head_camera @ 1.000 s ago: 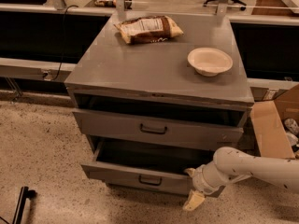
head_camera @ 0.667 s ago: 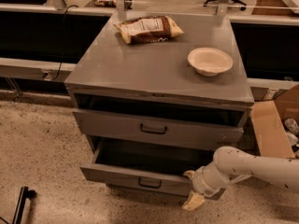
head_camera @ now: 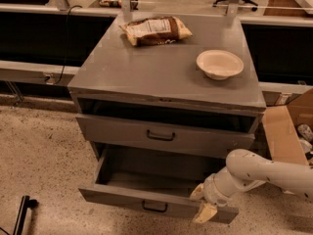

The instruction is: Open middle drawer

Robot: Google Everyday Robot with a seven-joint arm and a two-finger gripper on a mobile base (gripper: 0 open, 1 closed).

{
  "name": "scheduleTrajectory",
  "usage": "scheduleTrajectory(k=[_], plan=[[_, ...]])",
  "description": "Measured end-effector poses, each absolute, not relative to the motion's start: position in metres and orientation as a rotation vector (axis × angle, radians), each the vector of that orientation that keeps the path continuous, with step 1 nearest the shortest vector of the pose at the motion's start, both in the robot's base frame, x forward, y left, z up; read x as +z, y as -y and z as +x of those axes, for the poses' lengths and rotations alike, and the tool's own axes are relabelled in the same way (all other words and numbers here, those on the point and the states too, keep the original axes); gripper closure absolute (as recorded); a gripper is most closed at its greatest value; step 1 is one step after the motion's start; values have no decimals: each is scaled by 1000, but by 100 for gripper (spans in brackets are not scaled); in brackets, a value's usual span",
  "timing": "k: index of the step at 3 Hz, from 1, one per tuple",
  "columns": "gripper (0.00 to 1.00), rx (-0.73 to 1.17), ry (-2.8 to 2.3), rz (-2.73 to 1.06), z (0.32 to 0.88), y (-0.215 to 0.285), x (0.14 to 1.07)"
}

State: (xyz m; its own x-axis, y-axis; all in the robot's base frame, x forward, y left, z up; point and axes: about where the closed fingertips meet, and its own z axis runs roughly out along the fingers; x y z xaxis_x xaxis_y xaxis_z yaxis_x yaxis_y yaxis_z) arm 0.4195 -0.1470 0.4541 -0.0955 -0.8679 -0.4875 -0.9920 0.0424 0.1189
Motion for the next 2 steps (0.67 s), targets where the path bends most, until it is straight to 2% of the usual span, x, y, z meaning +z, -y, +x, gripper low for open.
scheduleTrajectory(k=[2], plan=[[0, 497, -1994, -1932, 443, 147, 473]])
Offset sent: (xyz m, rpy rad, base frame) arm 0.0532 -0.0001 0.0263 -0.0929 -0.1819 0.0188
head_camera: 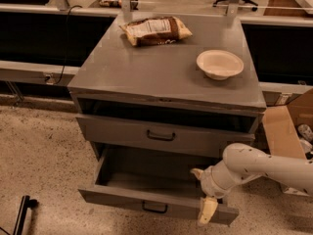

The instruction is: Open middle drawer

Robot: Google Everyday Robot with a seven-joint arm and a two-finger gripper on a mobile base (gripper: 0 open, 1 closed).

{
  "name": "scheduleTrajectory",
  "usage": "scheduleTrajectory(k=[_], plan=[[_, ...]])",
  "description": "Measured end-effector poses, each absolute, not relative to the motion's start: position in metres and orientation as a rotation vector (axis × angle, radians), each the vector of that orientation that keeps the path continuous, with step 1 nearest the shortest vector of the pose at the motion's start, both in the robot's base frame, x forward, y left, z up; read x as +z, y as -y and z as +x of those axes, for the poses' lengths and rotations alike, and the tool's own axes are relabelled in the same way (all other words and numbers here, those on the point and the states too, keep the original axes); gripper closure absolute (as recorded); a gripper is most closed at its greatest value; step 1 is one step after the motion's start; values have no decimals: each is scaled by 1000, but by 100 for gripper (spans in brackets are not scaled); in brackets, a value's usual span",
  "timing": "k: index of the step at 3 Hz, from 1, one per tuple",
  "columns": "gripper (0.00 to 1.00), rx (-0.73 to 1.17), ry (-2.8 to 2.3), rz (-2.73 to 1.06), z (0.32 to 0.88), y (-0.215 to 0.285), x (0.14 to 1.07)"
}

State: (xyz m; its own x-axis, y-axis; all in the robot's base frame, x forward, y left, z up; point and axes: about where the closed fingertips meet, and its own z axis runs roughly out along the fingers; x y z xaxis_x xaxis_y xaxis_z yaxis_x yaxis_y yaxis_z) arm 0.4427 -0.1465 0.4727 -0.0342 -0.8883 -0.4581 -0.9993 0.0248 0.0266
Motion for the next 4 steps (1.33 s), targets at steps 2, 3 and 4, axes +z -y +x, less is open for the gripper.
scheduleTrajectory(k=[2, 3, 4], plan=[[40, 343, -1995, -1899, 494, 152, 473], [63, 287, -2033, -1851, 507, 163, 460], [85, 266, -2064, -1819, 505, 170, 439]])
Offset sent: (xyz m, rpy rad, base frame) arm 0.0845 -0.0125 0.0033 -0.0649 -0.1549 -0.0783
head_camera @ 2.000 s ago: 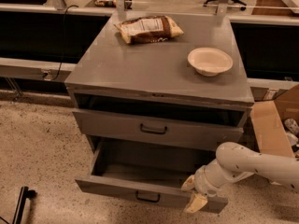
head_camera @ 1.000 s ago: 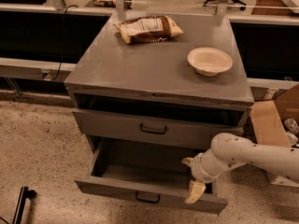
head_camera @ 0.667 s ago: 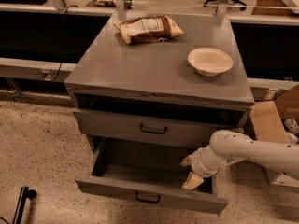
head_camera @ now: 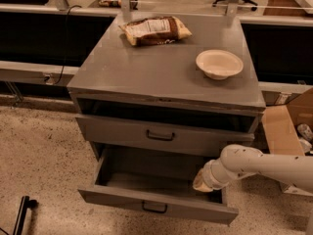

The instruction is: Open middle drawer

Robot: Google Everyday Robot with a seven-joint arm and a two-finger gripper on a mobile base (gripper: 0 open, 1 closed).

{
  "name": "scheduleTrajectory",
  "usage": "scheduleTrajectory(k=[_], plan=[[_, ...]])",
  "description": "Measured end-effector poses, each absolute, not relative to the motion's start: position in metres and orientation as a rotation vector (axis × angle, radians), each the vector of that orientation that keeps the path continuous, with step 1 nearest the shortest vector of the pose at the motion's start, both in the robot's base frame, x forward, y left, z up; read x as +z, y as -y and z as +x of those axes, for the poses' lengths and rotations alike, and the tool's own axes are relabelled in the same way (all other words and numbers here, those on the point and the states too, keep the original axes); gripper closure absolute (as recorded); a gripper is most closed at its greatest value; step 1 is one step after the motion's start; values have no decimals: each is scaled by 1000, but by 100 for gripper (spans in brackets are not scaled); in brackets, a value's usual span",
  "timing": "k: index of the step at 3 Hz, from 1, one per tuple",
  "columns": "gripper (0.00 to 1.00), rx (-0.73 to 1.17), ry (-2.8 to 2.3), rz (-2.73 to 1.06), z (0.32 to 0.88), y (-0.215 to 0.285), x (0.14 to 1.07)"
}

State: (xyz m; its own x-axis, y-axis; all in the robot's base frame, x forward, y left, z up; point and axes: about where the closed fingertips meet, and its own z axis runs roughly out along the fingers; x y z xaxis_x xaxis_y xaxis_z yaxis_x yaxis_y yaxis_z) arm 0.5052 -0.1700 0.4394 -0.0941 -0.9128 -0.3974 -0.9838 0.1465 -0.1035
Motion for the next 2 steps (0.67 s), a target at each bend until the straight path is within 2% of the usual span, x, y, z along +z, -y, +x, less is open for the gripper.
scheduleTrajectory(k=[1, 2], plan=[[100, 288, -2095, -1805, 493, 179, 411], [100, 338, -2104, -1838, 484, 180, 389]])
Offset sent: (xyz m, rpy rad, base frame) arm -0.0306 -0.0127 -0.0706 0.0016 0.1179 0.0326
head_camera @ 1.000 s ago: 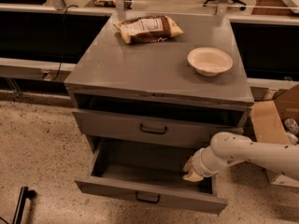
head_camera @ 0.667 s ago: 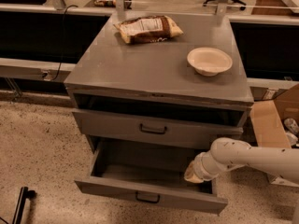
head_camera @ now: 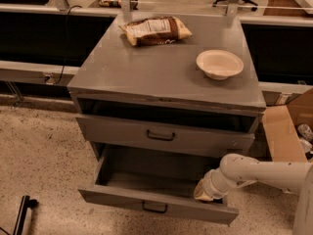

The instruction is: Open middle drawer

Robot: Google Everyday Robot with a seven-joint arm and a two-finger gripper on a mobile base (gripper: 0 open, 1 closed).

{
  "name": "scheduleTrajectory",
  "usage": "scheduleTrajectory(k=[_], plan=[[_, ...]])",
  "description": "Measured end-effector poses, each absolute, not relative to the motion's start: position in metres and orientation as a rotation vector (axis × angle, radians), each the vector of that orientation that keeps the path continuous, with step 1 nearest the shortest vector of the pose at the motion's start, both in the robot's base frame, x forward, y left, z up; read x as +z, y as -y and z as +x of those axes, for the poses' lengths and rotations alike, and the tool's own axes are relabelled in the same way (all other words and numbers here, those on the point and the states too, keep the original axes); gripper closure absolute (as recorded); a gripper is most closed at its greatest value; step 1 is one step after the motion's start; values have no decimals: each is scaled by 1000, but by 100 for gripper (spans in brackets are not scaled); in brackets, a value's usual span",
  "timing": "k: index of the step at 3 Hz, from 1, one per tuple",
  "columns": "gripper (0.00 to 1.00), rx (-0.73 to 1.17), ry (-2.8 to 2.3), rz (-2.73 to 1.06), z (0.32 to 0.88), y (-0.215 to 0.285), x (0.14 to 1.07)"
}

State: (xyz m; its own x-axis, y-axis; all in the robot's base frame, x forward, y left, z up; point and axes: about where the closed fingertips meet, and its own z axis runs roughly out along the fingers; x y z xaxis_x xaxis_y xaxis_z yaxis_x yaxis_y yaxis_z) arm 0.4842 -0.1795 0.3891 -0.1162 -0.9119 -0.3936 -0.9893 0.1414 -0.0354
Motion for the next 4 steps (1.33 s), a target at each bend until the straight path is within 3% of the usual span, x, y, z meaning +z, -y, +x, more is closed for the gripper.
scheduleTrajectory(k=[2, 4], plan=[[100, 617, -1972, -1970, 460, 176, 404], [100, 965, -1900, -2124, 402, 175, 418]])
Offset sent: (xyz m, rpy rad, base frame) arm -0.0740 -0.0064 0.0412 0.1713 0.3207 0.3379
